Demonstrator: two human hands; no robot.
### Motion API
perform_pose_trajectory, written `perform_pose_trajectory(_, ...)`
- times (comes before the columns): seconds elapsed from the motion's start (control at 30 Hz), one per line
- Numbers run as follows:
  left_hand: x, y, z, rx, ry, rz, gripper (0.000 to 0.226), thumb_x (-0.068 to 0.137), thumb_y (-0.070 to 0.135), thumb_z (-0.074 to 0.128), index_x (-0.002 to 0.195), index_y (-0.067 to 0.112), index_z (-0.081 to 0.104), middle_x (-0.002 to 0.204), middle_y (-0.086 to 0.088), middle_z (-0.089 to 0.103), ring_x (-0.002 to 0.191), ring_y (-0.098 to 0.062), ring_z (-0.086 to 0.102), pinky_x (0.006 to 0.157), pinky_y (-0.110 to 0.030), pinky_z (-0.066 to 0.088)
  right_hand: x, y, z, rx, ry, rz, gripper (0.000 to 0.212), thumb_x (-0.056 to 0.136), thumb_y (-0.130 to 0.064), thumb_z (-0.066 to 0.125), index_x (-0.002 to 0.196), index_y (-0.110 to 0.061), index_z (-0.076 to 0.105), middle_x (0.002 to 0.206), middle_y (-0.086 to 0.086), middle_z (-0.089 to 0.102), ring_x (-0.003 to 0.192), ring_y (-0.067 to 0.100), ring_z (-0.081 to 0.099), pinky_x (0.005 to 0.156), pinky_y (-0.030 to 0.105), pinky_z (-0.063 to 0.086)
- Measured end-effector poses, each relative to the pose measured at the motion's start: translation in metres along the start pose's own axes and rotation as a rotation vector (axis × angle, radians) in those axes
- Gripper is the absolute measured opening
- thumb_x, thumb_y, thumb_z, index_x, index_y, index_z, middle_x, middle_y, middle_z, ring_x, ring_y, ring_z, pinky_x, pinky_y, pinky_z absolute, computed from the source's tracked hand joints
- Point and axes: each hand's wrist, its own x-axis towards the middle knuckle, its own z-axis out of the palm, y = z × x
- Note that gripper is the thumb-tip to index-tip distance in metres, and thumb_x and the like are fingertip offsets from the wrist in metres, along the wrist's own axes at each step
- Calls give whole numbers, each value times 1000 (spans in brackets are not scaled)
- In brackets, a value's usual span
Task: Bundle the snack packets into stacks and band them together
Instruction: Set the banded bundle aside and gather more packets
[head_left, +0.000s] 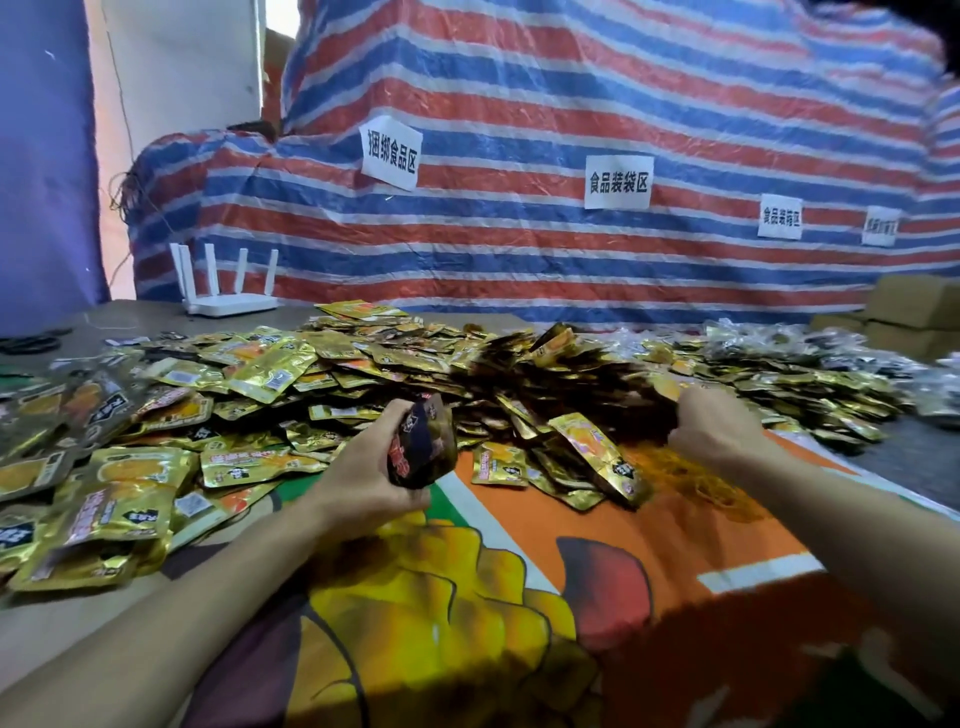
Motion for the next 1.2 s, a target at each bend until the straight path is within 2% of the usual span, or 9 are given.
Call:
perform_pose_trajectory(0.27,1,0,-1,0,-9,20,62,66,11,81,116,26,48,102,-6,61,90,-21,66,79,-39,58,0,43,19,-22,26,130,18,88,1,52,74,-10,48,71,8,47,72,32,53,62,35,43)
perform_pose_trajectory(0.37,2,-3,-1,-10,-16,23,61,67,10,82,115,27,48,101,-6,62,89,-19,66,79,-40,59,0,40,10,20,9,117,9,89,2,55,93,-5,59,82,13,57,79,35,58,64,36,45)
perform_pose_trajectory(0.47,2,-4,0,-22,10,12,62,62,19,80,113,33,48,103,-3,63,91,-12,66,79,-33,59,-1,35,6,8,-5,97,13,91,-3,55,103,-5,52,93,14,59,85,35,57,67,36,43)
perform_pose_trajectory(0.6,2,-5,-2,-117,58,-20,60,62,18,77,112,33,49,104,-4,63,86,-2,66,73,-18,54,6,29,-2,107,228,68,29,91,0,55,118,1,44,77,11,51,72,34,54,61,38,40)
perform_pose_trajectory(0.77,5,-4,-5,-205,213,-26,48,63,19,73,106,24,51,87,-2,58,72,0,61,64,-15,49,14,9,-23,408,446,-166,14,96,2,51,102,-4,41,74,15,54,65,36,55,54,41,43)
perform_pose_trajectory(0.9,10,-3,-15,-395,310,-34,53,59,16,70,99,-8,45,77,-14,46,74,-29,49,73,-45,41,5,-37,-30,728,303,-332,19,98,-4,60,97,-10,42,84,12,58,75,30,60,60,35,50)
perform_pose_trajectory(1.0,10,1,-20,-546,343,-71,39,63,10,64,95,-6,48,74,-11,41,67,-24,40,63,-40,36,-10,-91,-19,1001,105,-413,24,97,-4,61,93,-18,42,91,16,65,83,35,65,72,45,57)
perform_pose_trajectory(1.13,10,0,-21,-685,334,-222,51,62,13,64,111,-3,59,67,-10,48,59,-19,48,55,-31,40,-27,-169,7,1123,-71,-573,29,97,-4,61,92,-21,38,94,24,65,88,44,61,76,55,53)
perform_pose_trajectory(1.2,12,0,-21,-676,330,-296,39,63,17,66,97,-1,62,68,-10,52,58,-17,50,54,-29,42,-30,-201,19,1124,-76,-649,31,96,-5,63,91,-23,38,90,21,65,83,41,61,75,54,52)
